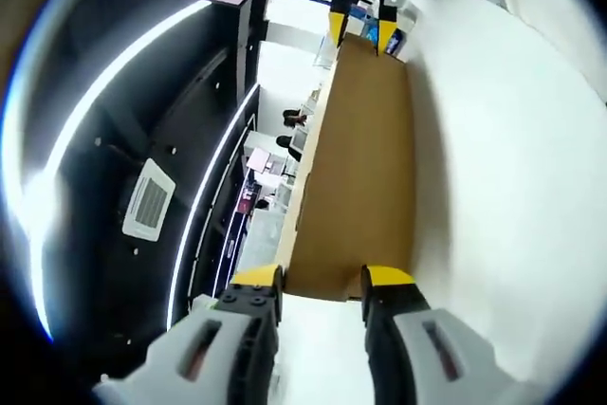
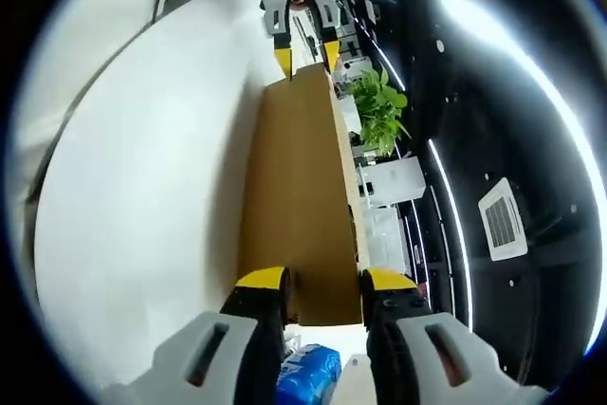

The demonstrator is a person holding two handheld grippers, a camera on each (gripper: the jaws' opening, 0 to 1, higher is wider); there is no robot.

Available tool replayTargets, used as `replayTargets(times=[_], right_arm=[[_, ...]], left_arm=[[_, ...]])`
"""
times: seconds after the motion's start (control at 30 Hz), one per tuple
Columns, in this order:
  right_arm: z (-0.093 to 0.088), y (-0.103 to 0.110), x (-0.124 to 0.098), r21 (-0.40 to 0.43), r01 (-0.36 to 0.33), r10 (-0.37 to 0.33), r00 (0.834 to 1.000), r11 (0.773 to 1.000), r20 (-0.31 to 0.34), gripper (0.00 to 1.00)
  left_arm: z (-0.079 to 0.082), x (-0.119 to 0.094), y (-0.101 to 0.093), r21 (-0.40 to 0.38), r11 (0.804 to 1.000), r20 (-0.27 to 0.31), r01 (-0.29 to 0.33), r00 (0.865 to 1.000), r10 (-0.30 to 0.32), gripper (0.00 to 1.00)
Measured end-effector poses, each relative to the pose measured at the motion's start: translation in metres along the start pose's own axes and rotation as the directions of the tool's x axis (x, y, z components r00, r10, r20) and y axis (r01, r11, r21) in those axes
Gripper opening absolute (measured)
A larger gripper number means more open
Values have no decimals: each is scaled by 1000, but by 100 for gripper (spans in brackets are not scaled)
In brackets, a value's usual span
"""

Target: Operate the shoe box by opening the lid, removing the specified soft item, and placing it in the target area until the item is outside and the box remains undamaged.

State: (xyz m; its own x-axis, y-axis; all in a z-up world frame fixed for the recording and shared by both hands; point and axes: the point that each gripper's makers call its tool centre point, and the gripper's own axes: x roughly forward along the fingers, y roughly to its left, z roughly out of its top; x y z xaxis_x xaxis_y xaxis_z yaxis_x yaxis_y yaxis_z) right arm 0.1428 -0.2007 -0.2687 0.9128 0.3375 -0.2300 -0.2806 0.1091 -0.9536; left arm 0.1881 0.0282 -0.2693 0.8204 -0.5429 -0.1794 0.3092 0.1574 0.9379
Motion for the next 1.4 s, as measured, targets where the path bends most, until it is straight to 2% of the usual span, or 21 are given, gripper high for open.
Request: replayTargets(times=[0.17,0.3,0.43,0.53,0.7,1.0,1.03,1.07,1.13,1.2,1.27,1.3,1.4], right_arm=[[0,2,0,1,-6,6,1000,1000,1,33],[1,4,1,12,-9,8,1000,1000,5,34],[1,1,1,14,-2,2,1000,1000,4,30],[0,2,1,18,-6,6,1000,1000,3,30],[-2,3,1,9,-5,5,1000,1000,-1,31],[2,3,1,11,-13,13,1000,1000,-7,31],[2,2,0,4,-16,16,1000,1000,-6,30],[3,0,0,8,-13,13,1000,1000,-7,28],[3,1,1,5,-15,15,1000,1000,-20,27],[1,1,1,-64,-21,17,998,998,-60,29],[2,5,1,-61,-35,31,998,998,-57,32],[2,5,0,-44,-32,30,998,998,-50,33],[4,5,-1,36,-41,41,999,999,-13,35]], left_arm=[[1,0,0,0,1000,3,-3,1000,3,34],[1,0,-1,-30,1000,10,0,1000,0,34],[2,0,-1,-46,999,21,-2,1000,3,34],[1,0,2,-28,999,20,-27,999,28,30],[1,0,1,7,999,-3,-31,1000,31,30],[-2,1,2,-46,998,-2,-33,999,33,31],[-2,0,2,-55,998,0,-25,1000,25,32],[-1,0,-3,-102,995,19,12,1000,-10,34],[-3,-1,-4,-80,996,24,27,999,-25,38],[-2,0,-7,-49,998,18,30,999,-29,41],[-2,1,-7,-31,999,7,19,1000,-19,41],[-1,1,-6,-48,999,6,19,1000,-18,41],[2,0,-5,-208,977,55,54,998,-44,41]])
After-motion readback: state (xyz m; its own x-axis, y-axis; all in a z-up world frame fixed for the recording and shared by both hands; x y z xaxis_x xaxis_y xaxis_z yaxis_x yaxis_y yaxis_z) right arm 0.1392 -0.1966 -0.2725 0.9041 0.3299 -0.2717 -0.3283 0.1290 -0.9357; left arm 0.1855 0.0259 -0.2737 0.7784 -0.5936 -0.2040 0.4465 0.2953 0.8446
